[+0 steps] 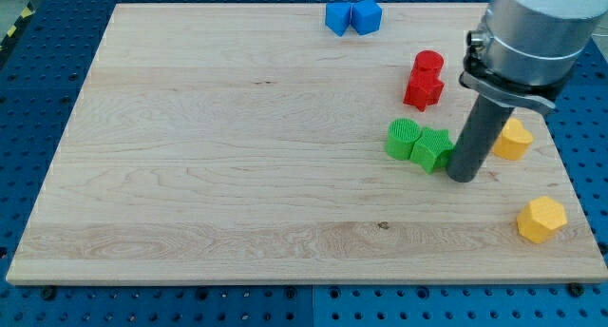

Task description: Slide the yellow hexagon towards up

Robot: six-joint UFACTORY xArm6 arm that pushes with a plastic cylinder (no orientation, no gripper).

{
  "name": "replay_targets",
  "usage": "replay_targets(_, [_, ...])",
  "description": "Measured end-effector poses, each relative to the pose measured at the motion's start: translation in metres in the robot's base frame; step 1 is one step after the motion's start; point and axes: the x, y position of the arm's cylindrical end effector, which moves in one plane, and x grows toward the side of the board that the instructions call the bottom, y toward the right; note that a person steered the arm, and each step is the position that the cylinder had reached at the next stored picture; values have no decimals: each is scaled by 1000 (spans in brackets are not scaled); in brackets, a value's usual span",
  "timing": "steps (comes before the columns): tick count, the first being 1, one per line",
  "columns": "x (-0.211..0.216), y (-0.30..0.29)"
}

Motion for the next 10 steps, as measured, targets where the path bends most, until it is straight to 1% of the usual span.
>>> replay_targets(1, [0,6])
replay_targets(4, [0,66])
replay_targets(5, [10,96])
replay_targets(6, [20,111])
replay_targets(7, [20,121])
replay_targets(8, [33,137])
replay_targets(9, [69,132])
replay_targets(10, [80,89])
